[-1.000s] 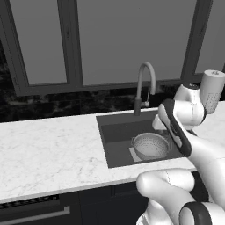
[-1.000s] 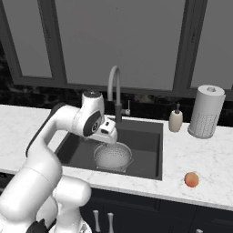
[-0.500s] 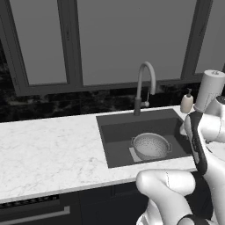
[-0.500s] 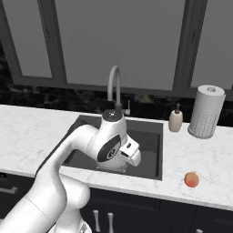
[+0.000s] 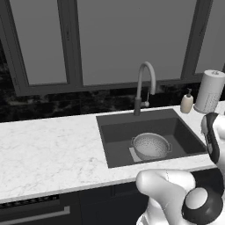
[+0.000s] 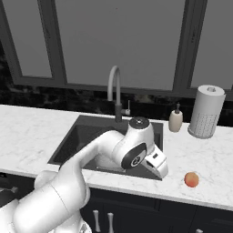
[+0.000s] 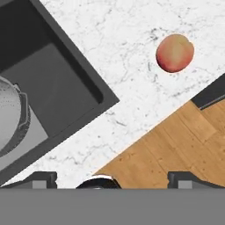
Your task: Put the colander in the sink, put the peach in the colander, and turn on the sink faucet and pour water over the colander.
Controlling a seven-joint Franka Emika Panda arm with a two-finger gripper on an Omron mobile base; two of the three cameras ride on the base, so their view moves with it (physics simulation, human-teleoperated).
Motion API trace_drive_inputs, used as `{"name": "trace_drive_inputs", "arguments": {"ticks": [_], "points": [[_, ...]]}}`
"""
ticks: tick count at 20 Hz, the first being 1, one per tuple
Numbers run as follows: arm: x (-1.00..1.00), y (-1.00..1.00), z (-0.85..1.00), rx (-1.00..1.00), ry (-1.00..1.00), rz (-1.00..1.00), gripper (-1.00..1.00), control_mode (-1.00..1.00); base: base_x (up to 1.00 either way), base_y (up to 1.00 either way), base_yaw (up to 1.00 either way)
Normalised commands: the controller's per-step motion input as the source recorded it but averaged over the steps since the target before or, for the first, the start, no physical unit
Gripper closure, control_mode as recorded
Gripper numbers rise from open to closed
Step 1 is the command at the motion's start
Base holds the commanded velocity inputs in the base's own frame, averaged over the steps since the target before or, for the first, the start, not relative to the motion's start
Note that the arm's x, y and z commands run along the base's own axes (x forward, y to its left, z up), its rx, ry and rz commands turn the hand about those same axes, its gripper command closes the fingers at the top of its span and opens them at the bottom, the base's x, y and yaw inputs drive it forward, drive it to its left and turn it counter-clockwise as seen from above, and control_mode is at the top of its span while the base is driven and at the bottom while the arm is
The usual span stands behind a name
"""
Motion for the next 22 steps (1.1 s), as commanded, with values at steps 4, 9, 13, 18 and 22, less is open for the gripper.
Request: {"name": "trace_drive_inputs", "arguments": {"ticks": [4, 9, 13, 18, 22], "points": [[-0.01, -1.0, -0.13, 0.0, 0.02, -0.16, -1.0, -1.0, 0.0, 0.0, 0.0], [0.0, -0.89, -0.23, 0.0, 0.0, -0.08, -1.0, -1.0, 0.0, 0.0, 0.0], [0.0, -0.46, -0.23, 0.01, 0.0, 0.0, -1.0, -1.0, 0.0, 0.0, 0.0], [0.11, -0.35, -0.21, 0.01, 0.0, 0.01, -1.0, -1.0, 0.0, 0.0, 0.0], [0.31, -0.23, -0.19, 0.0, 0.0, 0.0, -1.0, -1.0, 0.0, 0.0, 0.0]]}}
